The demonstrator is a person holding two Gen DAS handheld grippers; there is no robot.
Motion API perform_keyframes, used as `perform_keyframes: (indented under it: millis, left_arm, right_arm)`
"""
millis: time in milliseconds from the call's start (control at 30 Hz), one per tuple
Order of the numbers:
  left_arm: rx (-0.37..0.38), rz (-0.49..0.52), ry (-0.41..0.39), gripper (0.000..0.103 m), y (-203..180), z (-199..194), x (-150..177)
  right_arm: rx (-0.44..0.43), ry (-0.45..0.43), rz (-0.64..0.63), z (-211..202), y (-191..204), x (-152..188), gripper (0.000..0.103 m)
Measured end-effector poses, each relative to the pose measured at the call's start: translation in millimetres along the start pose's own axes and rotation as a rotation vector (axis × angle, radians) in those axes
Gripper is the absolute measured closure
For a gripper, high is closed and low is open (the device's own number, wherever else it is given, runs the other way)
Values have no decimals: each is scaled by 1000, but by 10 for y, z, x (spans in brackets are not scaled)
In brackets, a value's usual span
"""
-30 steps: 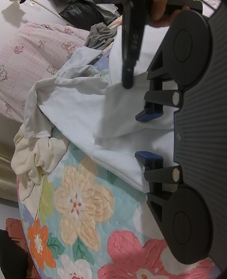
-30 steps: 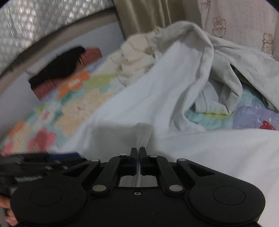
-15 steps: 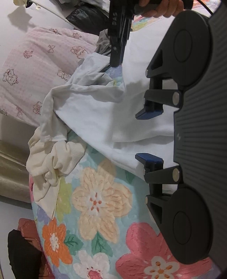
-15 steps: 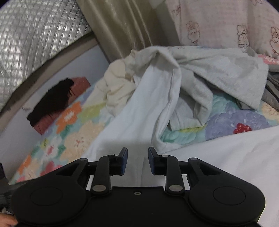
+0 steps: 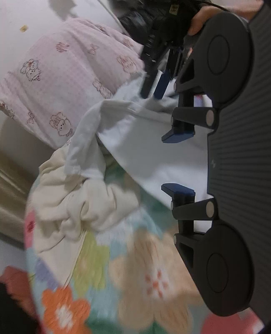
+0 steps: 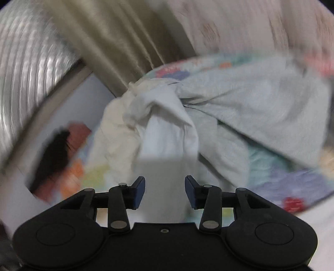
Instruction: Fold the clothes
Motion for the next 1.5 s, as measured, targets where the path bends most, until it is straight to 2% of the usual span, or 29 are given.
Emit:
perform_keyframes:
  millis: [67,100,167,200,300,433,533,567,600,667,700,800,900,1033,1133,1200,1267,1367,1400,1433,1500]
  left_arm:
    - [75,-119,21,61,43,196,-139]
    - [90,-167,27,61,63,293,-211]
    - [95,-230,30,61,82,476,-365]
    - [88,-231,31,61,70,545,-439]
    - [55,-171,30,61,-16,671,-601]
    - [-16,-1,30,61,-139,729,-711]
    - [-35,83,-2,61,-193,659,-706]
    - [-33,92,-8,61,-196,623,-688]
    - [-33,94,-11,61,-192,586,-668]
    - [-32,82,-18,61,-169,503,-638]
    - [-34,75,-22,61,-154,449,-626]
    - [-49,89,-32,61,-137,255,-599]
    - [-89,176,-53,61,-90,-48,-495]
    - [-87,181,-86,61,51,-583,-271]
    - [-129,310,-154,61,5,-1096,13]
    - [-162,406,-185,60,-35,-1418,324]
    - [-152,431,-216,55,-45,-1694,647]
    - [-113,430,-340,52,-47,-2028,1058]
    - [-89,441,-369,44,-48,-2076,1174]
    - [-71,444,-375,39,-35,-2075,1265]
    - [-64,415,-295,39,50,-1891,1377]
  right_arm:
    - [-95,-6,124,95,-6,-185,53]
    - [-107,-13,151,141,2,-251,47]
    - [-101,-28,198,286,-3,-374,46]
    - [-88,-33,205,354,-1,-420,46]
    - [-74,-65,245,476,-3,-542,46]
    - [-107,-116,354,553,-54,-671,35]
    - [-134,-128,500,630,-106,-688,34]
    - [-151,-132,509,646,-81,-699,34]
    - [-168,-138,512,661,-52,-711,39]
    - [-147,-175,476,659,-2,-726,72]
    - [-155,-174,468,645,20,-704,94]
    - [-196,-165,448,587,82,-622,94]
    - [-298,-82,412,439,240,-408,94]
    - [-429,20,293,70,551,-16,94]
    - [-540,98,194,-306,756,307,94]
    - [-597,168,157,-543,798,562,94]
    - [-599,223,108,-695,761,820,94]
    - [-508,237,36,-843,536,1097,94]
    - [-473,240,26,-866,450,1173,94]
    - [-428,239,9,-846,370,1233,94]
    - [-329,235,-41,-803,224,1341,94]
Point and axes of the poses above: each gripper's, at about its wrist camera, not at the fingertips, and z roughly the way its jaws point, y to its left, x to its underside, the point moved 8 cm from there along z, roughly the way its jaws point, and after that the axes turned 4 degrees about x, right-handed, at the moved point
